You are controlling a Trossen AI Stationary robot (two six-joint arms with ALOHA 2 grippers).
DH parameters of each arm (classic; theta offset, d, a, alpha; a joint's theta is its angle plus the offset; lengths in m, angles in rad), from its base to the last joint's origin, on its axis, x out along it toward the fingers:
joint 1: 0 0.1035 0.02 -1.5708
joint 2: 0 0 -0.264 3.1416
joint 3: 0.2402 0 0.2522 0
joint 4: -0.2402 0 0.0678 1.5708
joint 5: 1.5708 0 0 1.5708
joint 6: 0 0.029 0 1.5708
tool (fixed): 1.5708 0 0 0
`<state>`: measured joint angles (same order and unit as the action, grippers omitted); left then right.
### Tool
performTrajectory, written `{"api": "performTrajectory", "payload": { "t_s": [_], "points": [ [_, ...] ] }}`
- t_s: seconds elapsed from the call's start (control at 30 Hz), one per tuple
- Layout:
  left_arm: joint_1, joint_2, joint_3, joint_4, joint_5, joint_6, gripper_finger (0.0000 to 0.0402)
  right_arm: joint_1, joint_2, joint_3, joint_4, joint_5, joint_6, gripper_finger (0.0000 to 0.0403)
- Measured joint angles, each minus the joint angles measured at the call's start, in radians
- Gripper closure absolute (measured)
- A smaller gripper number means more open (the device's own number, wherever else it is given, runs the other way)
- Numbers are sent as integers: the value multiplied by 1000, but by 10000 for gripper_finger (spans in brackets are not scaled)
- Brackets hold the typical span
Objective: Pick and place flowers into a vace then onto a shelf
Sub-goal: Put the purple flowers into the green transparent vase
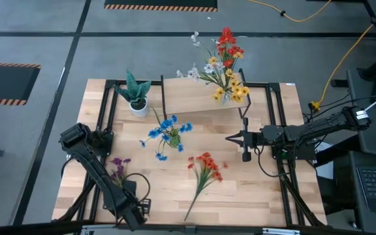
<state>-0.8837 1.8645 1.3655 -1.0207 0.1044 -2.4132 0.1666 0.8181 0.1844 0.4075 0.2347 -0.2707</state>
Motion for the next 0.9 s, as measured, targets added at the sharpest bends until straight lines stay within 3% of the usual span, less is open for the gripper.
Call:
{"api": "performTrajectory", "payload": {
  "t_s": [0.1, 0.3, 0.53, 0.9],
  "points": [
    [-1, 0, 0, -43, 6, -9, 396, 0, 0, 0, -2, 0, 0, 387],
    [0, 0, 0, -46, -85, -2, 388, 0, 0, 0, -3, 0, 0, 387],
    [0, 0, 0, -50, -86, 13, 378, 0, 0, 0, -5, 0, 0, 387],
    [0, 0, 0, -54, -147, 18, 296, 0, 0, 0, -8, 0, 0, 387]
  ]
}}
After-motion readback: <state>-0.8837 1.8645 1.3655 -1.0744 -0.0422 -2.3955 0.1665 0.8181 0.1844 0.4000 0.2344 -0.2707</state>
